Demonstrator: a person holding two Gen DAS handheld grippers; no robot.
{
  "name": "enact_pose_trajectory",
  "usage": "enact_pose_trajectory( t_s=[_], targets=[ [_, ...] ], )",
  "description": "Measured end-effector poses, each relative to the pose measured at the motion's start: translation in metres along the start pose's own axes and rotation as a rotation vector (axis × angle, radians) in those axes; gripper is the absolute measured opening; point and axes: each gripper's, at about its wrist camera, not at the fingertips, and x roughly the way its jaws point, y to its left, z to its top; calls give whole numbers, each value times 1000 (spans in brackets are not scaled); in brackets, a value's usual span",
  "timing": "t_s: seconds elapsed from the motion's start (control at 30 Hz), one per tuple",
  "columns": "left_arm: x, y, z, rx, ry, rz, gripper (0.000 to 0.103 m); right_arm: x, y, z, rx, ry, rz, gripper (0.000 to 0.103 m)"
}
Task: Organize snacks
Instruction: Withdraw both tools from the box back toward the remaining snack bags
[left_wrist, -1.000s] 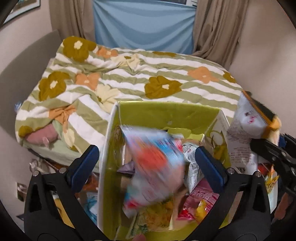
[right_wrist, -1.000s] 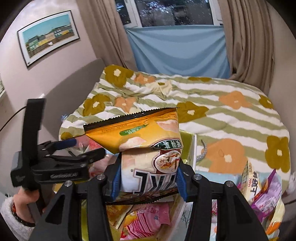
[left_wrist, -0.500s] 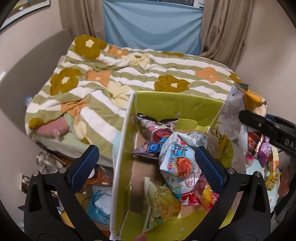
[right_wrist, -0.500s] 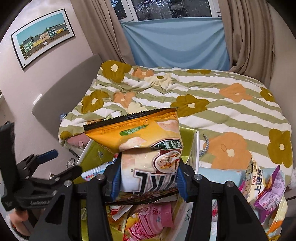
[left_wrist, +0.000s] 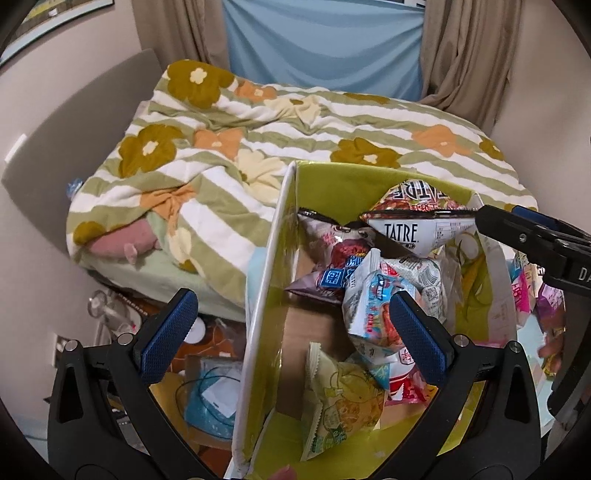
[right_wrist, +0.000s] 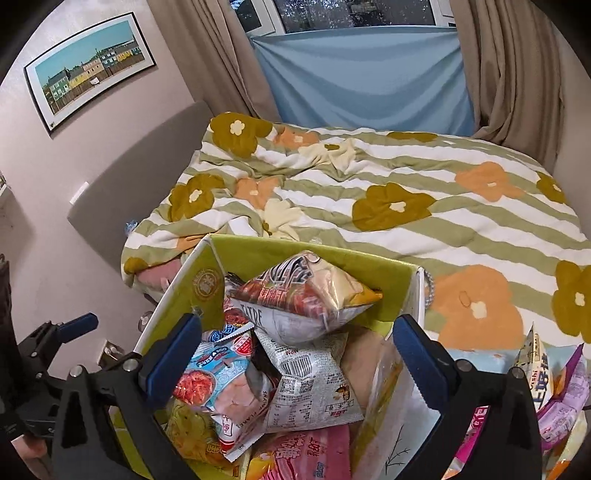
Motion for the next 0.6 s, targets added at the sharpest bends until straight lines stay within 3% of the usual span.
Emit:
enact_pose_trajectory(
  t_s=[0.4, 0.6],
  targets=[
    [-32, 7, 0, -21, -46, 6, 103, -38, 16, 2, -40, -19, -30, 103],
    [-64, -1, 2, -6, -109, -42, 103, -84, 25, -8, -49, -107, -90, 103]
  ],
)
